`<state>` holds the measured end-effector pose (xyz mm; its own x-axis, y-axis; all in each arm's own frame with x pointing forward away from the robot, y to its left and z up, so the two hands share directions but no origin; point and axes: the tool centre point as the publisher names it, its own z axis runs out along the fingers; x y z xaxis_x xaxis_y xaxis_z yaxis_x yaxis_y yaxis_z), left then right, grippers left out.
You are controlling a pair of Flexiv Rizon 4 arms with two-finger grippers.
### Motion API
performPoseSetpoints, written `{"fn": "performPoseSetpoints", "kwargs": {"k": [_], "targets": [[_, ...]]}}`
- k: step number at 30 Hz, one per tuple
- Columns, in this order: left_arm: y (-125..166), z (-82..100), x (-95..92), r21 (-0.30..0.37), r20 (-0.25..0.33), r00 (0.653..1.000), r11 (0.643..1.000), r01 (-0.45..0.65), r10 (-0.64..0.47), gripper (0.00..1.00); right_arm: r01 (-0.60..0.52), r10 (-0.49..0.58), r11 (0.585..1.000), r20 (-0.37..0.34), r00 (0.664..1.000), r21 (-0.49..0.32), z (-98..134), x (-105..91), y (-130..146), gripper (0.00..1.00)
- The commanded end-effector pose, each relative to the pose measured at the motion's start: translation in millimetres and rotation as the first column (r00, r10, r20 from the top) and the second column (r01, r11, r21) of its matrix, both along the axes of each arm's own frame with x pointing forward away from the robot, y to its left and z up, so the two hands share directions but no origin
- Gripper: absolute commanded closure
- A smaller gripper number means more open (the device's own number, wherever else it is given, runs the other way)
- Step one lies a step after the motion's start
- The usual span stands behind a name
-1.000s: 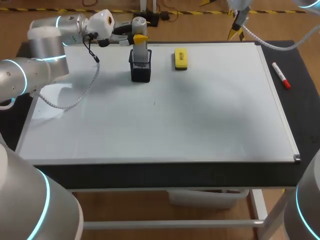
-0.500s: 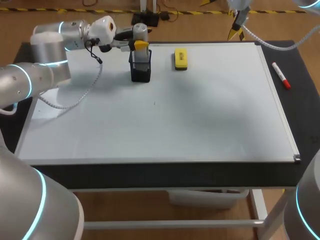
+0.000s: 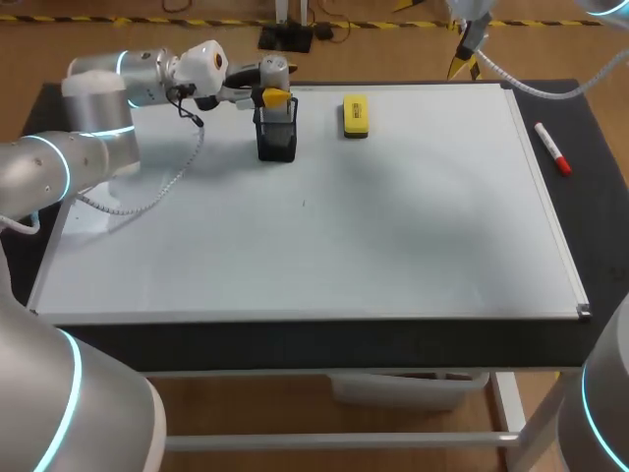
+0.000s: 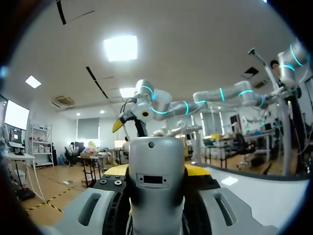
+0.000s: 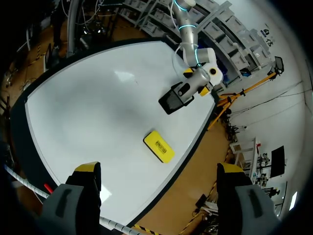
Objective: Pick up the inspection probe, press it on each red-marked spot on the whiteboard one by one, put down the probe, pick up the eraser, and wipe off all the red marks.
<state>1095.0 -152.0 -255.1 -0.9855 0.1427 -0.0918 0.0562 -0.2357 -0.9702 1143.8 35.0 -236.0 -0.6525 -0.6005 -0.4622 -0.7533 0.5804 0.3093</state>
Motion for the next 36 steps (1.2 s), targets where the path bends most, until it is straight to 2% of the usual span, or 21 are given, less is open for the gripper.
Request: {"fn": "performPoseSetpoints", "kwargs": {"k": [1,8,10,11,20,23,26,29,33,36], "targets": [[-0.3,-5.7,7.8,-0.009,-0.002,1.000,1.000,0.024,-0.024,1.00,-0.002,0.002,1.000,-0.001,1.000,-0.005,0.6,1.1,-0.2,0.00],[-0.7,-8.8,7.7,-0.004,-0.015,1.000,1.000,0.017,-0.017,1.00,-0.002,0.002,1.000,-0.001,1.000,-0.005,0.6,1.1,-0.2,0.00],[-0.5,-9.6,8.3,-0.003,-0.019,1.000,1.000,0.014,-0.014,0.42,-0.002,0.002,1.000,-0.001,1.000,-0.005,0.6,1.1,-0.2,0.00],[-0.5,-9.8,8.4,-0.002,-0.021,1.000,1.000,0.011,-0.011,0.00,-0.002,0.002,1.000,-0.001,1.000,-0.005,0.6,1.1,-0.2,0.00],[0.8,-11.1,8.5,0.001,-0.030,1.000,1.000,-0.005,0.005,0.00,-0.002,0.002,1.000,-0.001,1.000,-0.005,0.6,1.1,-0.2,0.00],[5.1,-8.6,7.7,0.026,-0.011,0.999,0.999,-0.043,0.044,0.00,-0.002,0.002,1.000,-0.001,1.000,-0.005,0.6,1.1,-0.2,0.00],[12.6,-5.7,6.5,0.091,0.014,0.994,0.990,-0.108,0.108,0.00,-0.002,0.002,1.000,-0.001,1.000,-0.005,0.6,1.1,-0.2,0.00],[23.4,-5.8,6.3,0.181,0.041,0.983,0.966,-0.184,0.179,0.00,-0.002,0.002,1.000,-0.001,1.000,-0.005,0.6,1.1,-0.2,0.00],[36.7,-5.7,4.1,0.303,0.090,0.962,0.913,-0.274,0.258,0.00,-0.002,0.002,1.000,-0.001,1.000,-0.005,0.6,1.1,-0.2,0.00],[44.6,-6.0,2.2,0.404,0.132,0.941,0.849,-0.339,0.313,0.00,-0.002,0.002,1.000,-0.001,1.000,-0.005,0.6,1.1,-0.2,0.00]]}}
